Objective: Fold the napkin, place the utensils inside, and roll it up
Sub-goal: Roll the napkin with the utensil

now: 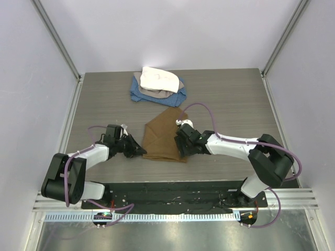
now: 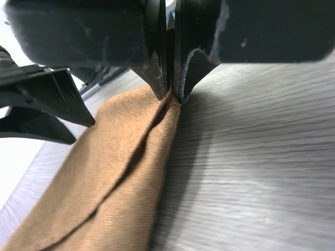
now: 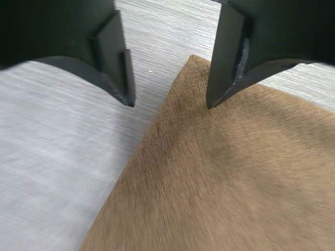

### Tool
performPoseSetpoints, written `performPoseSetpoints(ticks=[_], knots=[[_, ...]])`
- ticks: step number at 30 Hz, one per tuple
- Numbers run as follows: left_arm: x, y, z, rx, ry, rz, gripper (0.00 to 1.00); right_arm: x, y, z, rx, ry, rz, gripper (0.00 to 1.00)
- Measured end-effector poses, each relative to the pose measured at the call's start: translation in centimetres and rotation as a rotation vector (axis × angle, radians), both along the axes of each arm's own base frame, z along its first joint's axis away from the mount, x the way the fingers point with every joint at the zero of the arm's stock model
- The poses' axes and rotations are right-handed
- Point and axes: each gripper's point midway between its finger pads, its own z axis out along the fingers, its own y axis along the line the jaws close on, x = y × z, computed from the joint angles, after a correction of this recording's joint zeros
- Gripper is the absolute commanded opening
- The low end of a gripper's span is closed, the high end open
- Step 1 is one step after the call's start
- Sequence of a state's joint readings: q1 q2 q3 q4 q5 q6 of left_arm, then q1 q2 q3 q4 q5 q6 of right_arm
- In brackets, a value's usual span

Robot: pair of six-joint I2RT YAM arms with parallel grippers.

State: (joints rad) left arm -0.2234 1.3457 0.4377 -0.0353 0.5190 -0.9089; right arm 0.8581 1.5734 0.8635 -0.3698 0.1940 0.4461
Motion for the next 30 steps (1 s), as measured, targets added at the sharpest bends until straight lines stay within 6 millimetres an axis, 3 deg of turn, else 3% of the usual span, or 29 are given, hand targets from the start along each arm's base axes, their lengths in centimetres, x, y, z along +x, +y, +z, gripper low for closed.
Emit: performPoseSetpoints(ticks=[5,10,14,20,24,30], knots=[[1.1,-0.7,1.9,-0.022,-0.014,-0.03,0.0,0.7,1.3,4.0,0.027,-0.173,0.087,0.79],[1.7,-1.2,2.9,-0.059,-0.003,-0.063,0.0,-1.2,6.7,7.3,0.052,-0.391,0.27,0.83],[1.3,-0.9,2.7,-0.09,0.044,-0.059,0.0,-2.3,11.0,7.0,0.019,-0.484,0.375,0.84],[1.2,-0.1,3.1,-0.112,0.072,-0.043,0.0,-3.3,15.2,5.2,-0.049,-0.587,0.476,0.84],[1.1,0.1,3.2,-0.116,0.078,-0.045,0.0,-3.6,16.7,4.4,-0.091,-0.652,0.49,0.84],[0.8,0.3,3.3,-0.124,0.089,-0.043,0.0,-2.6,17.2,3.1,-0.175,-0.725,0.476,0.83]])
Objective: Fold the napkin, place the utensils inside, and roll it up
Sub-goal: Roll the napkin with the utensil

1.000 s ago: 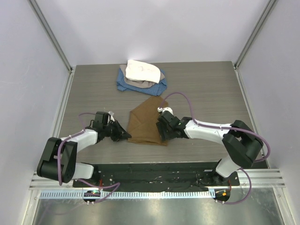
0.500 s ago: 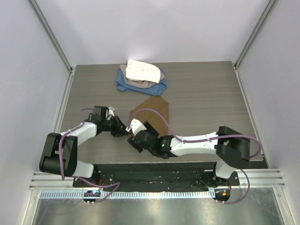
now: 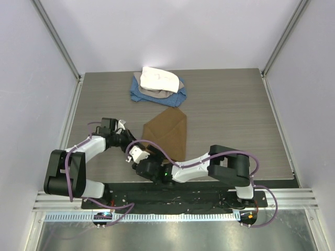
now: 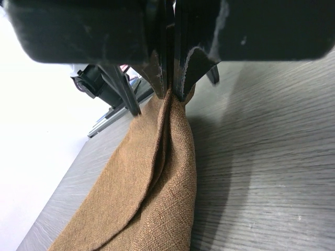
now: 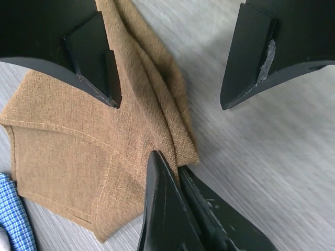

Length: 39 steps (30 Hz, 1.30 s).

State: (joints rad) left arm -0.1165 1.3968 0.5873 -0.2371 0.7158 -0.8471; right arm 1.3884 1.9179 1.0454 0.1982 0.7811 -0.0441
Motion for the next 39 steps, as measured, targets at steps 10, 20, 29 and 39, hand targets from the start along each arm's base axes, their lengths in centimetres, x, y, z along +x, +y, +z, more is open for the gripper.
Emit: performPoseSetpoints(ticks=[10,20,29,39], knots=[[-0.2,0.7,-0.1,0.004,0.009,0.002,0.0,1.4,-1.8,-1.4,-0.075,-0.09,-0.098,0.76],[0.0,1.3,0.0,0.005,0.006,0.01,0.0,1.6,-5.7,-1.8,-0.102,-0.139,-0.184,0.58],[-0.1,1.5,0.0,0.019,-0.005,-0.009,0.06,1.2,-5.7,-3.0,-0.12,-0.114,-0.117,0.18],[0.7,3.3,-0.3,0.136,-0.076,0.053,0.75,1.6,-5.3,-3.1,-0.15,0.037,0.025,0.01]])
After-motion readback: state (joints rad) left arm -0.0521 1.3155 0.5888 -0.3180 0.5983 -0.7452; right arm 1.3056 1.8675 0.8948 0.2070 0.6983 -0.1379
